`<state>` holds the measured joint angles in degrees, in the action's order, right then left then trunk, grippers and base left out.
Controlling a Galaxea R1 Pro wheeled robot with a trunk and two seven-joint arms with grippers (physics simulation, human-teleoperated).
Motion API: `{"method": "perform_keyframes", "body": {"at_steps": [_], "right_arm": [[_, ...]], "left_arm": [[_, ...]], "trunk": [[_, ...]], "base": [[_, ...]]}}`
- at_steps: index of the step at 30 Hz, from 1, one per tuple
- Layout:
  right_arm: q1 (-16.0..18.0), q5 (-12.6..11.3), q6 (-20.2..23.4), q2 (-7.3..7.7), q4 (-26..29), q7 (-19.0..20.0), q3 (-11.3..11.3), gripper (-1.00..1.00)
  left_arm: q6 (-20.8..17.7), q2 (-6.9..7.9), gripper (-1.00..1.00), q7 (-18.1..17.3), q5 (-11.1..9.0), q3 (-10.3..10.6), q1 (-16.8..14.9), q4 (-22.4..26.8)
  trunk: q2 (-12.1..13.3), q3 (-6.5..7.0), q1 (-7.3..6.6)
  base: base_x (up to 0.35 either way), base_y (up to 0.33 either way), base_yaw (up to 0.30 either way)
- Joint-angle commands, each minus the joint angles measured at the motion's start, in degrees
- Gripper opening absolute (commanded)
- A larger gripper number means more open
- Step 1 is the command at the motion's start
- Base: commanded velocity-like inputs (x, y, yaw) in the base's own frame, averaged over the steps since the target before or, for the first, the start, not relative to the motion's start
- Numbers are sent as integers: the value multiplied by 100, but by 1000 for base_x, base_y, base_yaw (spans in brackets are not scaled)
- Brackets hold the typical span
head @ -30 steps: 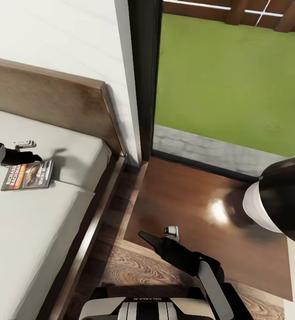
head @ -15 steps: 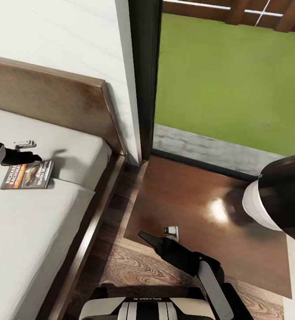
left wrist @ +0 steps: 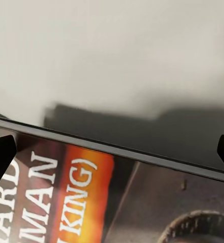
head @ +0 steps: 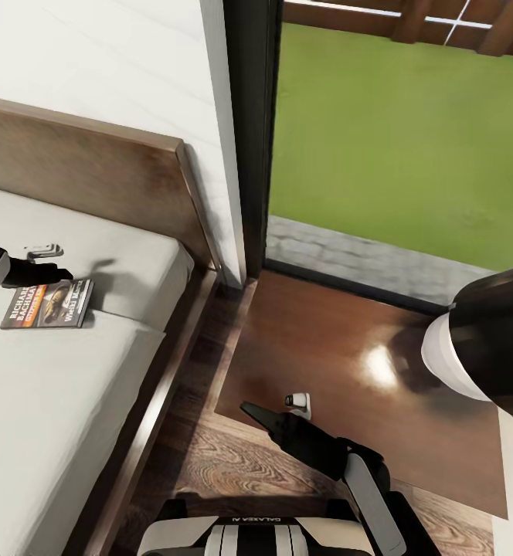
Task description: In the bedroom, move the book from the bed onto either nightstand, and place the two sandals side by side next to the bed.
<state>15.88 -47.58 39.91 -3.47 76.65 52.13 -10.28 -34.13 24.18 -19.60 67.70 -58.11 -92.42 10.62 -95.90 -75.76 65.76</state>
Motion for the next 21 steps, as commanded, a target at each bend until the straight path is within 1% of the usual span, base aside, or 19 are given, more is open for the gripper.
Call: {"method": "perform_keyframes", "body": {"at_steps": [1,16,21], "right_arm": [[2,-34,36,-2,-1,-4,-2,100],[2,-59,35,-4,4,-36,-3,100],[2,-58,32,-4,1,-42,-1,100]], "left_arm": [[-14,-1,100,-43,59,-41,-4,8],[-15,10,100,-41,63,-42,-4,10],[-15,37,100,-37,60,-42,-4,14]], "trunk": [[-1,-2,0],[-1,-2,0],[-1,-2,0]], "base": [[0,0,0],[0,0,0],[0,0,0]]}}
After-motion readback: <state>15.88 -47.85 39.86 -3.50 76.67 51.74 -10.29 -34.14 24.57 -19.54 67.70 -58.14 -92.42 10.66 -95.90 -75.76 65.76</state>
